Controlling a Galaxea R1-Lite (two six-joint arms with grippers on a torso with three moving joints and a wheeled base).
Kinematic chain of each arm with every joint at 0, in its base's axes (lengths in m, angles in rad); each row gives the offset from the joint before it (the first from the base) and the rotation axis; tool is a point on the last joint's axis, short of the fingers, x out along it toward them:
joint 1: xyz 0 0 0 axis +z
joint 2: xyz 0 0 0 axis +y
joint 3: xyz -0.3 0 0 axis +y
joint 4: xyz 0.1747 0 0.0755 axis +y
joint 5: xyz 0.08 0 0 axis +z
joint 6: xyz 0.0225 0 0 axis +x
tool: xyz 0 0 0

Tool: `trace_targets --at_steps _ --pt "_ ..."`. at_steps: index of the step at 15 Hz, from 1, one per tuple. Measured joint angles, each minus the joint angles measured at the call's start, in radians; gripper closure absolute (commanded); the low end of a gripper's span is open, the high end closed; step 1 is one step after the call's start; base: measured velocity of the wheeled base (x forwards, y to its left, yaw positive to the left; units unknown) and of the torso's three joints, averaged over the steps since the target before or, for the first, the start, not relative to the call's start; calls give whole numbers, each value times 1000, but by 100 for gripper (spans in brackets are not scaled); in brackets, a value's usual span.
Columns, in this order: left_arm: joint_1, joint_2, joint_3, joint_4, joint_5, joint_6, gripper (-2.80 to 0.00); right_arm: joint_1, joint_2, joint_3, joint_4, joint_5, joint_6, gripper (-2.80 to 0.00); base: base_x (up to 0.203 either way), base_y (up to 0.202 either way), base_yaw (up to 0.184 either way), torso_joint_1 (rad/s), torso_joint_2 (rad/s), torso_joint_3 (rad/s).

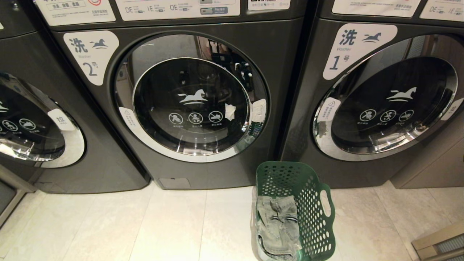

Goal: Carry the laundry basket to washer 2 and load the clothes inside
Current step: Open the lid of the washing machine

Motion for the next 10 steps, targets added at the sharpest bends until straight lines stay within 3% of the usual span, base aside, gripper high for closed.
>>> trace_targets --at_steps 10 --pt "0 0 1 -1 -1 2 0 0 0 0 0 0 0 0 0 0 0 0 0 0"
